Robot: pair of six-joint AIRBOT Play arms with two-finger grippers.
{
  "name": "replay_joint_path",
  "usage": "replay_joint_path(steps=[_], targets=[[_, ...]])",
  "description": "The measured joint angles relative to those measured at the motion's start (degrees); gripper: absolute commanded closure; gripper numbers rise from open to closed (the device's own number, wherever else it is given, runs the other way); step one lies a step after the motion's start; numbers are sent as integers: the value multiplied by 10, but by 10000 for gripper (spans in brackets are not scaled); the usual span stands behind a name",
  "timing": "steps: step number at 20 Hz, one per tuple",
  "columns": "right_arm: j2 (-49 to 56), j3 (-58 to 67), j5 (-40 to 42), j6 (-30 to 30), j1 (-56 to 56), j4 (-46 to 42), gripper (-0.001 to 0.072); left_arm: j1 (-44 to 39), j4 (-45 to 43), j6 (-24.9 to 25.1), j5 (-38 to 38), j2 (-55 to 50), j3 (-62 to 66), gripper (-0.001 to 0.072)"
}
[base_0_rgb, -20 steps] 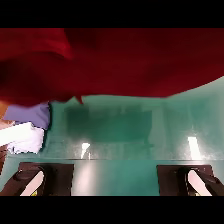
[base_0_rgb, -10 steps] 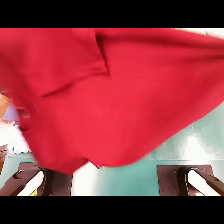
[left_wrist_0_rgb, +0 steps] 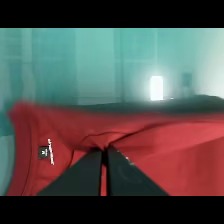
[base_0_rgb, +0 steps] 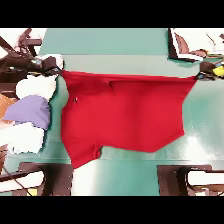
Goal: Fold the shirts.
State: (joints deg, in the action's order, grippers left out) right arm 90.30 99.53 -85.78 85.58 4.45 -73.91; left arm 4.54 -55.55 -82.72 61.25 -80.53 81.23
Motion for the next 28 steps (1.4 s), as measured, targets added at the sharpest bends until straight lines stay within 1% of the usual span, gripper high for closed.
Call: replay_joint_path(steps=[3,7,9,12,15,16,17,18,21,23,25,28], targets=[[82,66,36,-8,-7,9,696,0,21,16,-42,-73,31,683],[135,120,43,-19,-10,26,696,0,19,29,-49,-117,65,682],[133,103,38,-22,-11,29,696,0,-8,32,-18,-125,69,683],[108,33,45,-25,-11,32,695,-1,-57,35,33,-131,49,683],[79,-51,68,-26,-12,35,690,-1,-82,36,49,-133,12,680],[71,-75,75,-26,-12,37,524,-1,-87,36,49,-133,1,537],[64,-97,83,-27,-12,35,271,-1,-92,36,49,-133,-6,227],[57,-115,91,-27,-11,32,256,0,-100,35,50,-133,-12,229],[34,-148,97,-28,-8,54,259,-2,-100,21,64,-123,-22,229],[8,-158,91,-31,-4,59,259,-1,-115,13,80,-95,-41,229],[-29,-162,62,-35,-5,67,259,-2,-136,6,97,-47,-90,228],[-90,-166,27,-39,-14,71,259,-1,-160,-8,104,59,-222,228]])
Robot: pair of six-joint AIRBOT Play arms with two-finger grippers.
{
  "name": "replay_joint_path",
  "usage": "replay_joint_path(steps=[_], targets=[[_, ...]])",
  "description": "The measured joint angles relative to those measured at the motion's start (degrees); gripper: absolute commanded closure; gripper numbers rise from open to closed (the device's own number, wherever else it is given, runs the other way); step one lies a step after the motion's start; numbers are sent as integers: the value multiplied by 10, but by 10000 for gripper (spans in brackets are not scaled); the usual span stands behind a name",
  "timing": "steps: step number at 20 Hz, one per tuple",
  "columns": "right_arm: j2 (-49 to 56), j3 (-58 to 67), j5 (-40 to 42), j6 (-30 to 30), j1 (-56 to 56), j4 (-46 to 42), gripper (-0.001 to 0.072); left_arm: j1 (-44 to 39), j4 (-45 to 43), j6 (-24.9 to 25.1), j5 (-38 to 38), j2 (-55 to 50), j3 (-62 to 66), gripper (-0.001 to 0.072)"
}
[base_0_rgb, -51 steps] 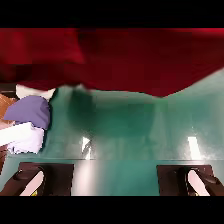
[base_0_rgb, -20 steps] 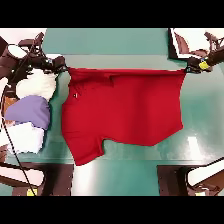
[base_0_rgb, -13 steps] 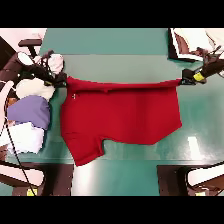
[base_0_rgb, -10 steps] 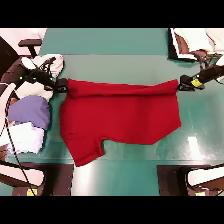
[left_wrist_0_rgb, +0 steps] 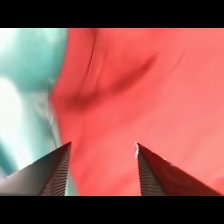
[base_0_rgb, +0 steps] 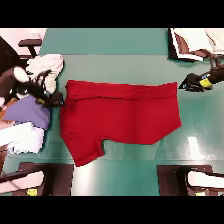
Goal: Fold the shirts.
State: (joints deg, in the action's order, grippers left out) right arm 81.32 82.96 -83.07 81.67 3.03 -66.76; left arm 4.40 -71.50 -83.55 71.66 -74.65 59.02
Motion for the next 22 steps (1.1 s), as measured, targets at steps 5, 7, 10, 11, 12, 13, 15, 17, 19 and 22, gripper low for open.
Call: replay_joint_path(steps=[5,7,10,11,12,13,15,17,19,22], targets=[[-76,-2,-16,-2,-19,2,260,0,11,-24,0,171,-219,229],[-92,-2,-17,-2,-22,2,259,0,38,-27,-4,209,-276,229],[-104,-2,-20,-2,-25,2,259,0,78,-24,-20,233,-333,230],[-106,-2,-20,-2,-25,4,259,0,95,-21,-24,238,-344,230],[-108,-2,-20,-2,-26,5,259,0,110,-17,-28,241,-353,231],[-108,-2,-21,-2,-26,7,260,0,125,-12,-35,243,-359,375],[-110,-3,-34,-2,-23,8,260,0,130,-5,-55,245,-368,682],[-116,-21,-48,-2,-9,8,259,0,146,3,-59,247,-366,683],[-137,-72,-54,1,16,7,259,0,152,9,-54,249,-356,683],[-186,-211,-54,6,70,6,257,0,158,17,-46,249,-334,683]])
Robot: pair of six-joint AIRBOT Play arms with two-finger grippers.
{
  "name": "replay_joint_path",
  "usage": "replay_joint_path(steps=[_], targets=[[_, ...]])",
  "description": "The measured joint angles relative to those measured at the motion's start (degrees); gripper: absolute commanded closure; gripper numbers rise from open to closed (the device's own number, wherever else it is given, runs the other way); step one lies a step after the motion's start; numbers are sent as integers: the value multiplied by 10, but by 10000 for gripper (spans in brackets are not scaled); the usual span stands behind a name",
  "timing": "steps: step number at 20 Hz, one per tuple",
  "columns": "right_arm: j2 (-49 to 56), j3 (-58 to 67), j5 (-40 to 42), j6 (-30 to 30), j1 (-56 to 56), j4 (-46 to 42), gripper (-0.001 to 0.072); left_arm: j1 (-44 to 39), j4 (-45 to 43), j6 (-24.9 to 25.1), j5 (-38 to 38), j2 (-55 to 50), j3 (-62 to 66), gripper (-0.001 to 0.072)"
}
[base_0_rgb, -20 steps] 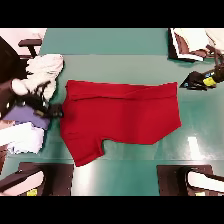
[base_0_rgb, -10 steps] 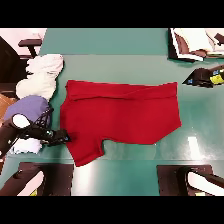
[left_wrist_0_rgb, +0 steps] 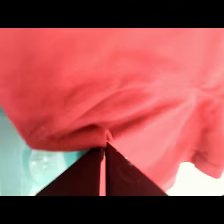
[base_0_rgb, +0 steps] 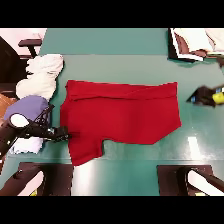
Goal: Fold the shirts.
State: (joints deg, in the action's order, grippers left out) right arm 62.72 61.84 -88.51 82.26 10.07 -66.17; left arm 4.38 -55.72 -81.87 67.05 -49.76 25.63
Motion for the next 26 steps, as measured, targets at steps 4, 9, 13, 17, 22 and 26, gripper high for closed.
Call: replay_joint_path(steps=[4,9,13,17,22,26], targets=[[-61,-215,36,3,50,12,259,0,3,6,3,0,20,683],[-77,-363,132,-1,19,79,283,0,5,8,5,0,27,683],[-38,-362,191,-3,-51,125,500,0,6,9,9,0,28,684],[-5,-317,223,-4,-103,117,694,0,1,9,31,7,28,686],[-53,-278,142,11,-125,43,694,0,-31,-17,99,96,29,686],[-141,-268,42,42,-129,-23,696,0,-32,-49,180,156,45,686]])
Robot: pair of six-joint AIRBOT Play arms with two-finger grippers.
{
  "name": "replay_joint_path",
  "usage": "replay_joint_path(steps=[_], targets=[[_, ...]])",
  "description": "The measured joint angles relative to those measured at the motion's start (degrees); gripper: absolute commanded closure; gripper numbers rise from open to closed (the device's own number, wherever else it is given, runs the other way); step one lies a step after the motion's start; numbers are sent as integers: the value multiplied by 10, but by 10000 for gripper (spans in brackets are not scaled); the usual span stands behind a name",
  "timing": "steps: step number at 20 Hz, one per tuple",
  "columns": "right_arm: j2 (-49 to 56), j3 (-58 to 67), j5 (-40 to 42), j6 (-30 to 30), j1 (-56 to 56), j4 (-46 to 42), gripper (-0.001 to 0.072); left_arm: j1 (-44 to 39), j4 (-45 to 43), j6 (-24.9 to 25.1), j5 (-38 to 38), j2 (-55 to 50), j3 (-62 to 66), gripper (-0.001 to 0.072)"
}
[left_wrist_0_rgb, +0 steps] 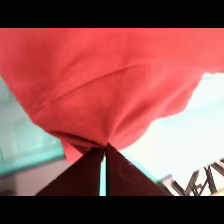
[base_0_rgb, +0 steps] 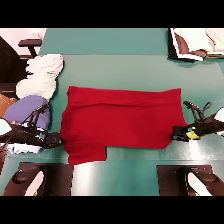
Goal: Fold the shirts.
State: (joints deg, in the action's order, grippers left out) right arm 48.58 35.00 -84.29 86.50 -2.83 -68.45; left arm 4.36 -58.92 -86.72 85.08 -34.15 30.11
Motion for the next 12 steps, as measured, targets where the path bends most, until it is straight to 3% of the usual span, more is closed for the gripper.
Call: replay_joint_path(steps=[5,12], targets=[[-23,24,-26,26,-1,-23,696,0,5,-3,-14,-26,64,686],[160,199,27,14,-2,-28,695,0,8,61,-127,-250,214,684]])
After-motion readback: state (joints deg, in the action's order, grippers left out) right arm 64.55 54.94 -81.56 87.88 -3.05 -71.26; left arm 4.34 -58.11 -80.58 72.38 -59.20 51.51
